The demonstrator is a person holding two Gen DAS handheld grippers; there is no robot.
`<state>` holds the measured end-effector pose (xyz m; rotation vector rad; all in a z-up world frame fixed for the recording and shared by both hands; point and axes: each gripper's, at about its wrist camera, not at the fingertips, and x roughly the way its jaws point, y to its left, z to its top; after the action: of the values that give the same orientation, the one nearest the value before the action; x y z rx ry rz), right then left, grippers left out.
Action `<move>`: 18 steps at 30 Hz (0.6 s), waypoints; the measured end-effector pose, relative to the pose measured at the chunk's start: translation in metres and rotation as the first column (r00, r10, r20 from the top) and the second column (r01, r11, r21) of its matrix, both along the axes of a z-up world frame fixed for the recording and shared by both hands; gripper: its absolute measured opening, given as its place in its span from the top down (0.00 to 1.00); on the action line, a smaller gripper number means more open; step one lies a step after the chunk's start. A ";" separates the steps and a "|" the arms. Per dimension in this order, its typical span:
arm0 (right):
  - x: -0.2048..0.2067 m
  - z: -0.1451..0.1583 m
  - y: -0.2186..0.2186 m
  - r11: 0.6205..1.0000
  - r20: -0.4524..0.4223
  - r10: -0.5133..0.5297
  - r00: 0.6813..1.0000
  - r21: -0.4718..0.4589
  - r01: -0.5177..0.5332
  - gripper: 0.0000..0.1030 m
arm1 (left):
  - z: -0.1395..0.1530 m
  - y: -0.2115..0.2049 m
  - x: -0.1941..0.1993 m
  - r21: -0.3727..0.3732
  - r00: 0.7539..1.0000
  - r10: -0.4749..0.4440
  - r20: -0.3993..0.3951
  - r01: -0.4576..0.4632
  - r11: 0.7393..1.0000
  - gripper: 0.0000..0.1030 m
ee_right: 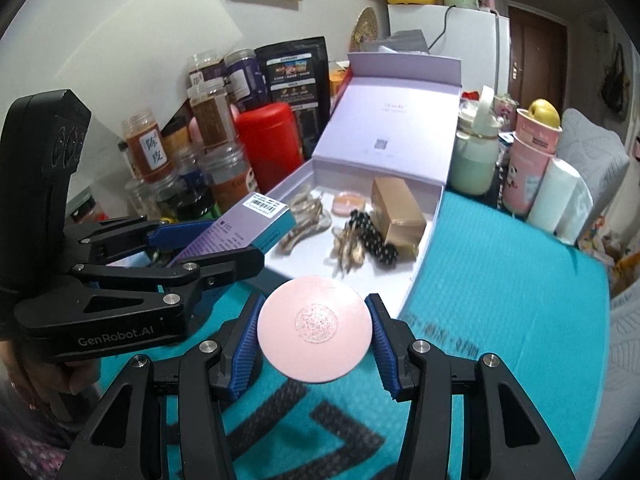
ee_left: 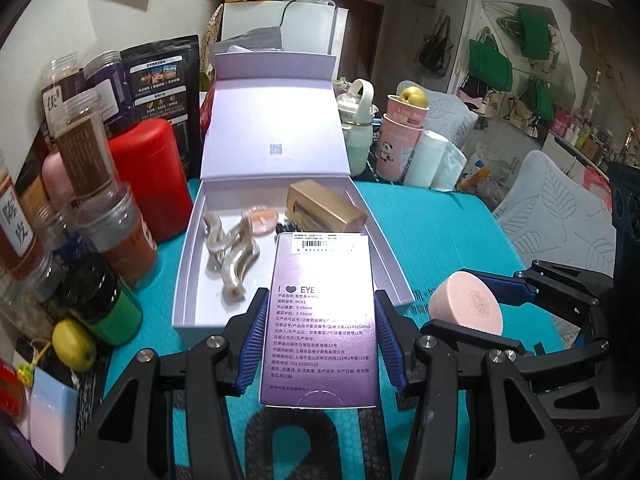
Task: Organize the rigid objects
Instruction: 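Lift and carry the card box and pink compact toward the gift box with both tools, then lower the card box and pink compact into the gift box with both tools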
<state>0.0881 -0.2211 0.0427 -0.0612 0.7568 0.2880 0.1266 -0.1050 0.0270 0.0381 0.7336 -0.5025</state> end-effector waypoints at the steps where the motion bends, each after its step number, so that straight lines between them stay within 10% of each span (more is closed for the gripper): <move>1: 0.004 0.001 0.000 1.000 0.002 0.000 1.000 -0.002 0.000 0.51 | 0.001 0.000 0.003 0.000 1.000 0.001 0.001 -0.001 1.000 0.51; 18: 0.066 0.005 -0.004 1.000 0.050 0.003 0.999 -0.002 -0.002 0.51 | 0.003 0.002 0.073 0.017 1.000 0.019 0.021 -0.020 1.000 0.51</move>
<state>0.1540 -0.2252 0.0477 -0.0711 0.7078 0.2871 0.1996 -0.1026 0.0298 0.0520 0.7172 -0.4768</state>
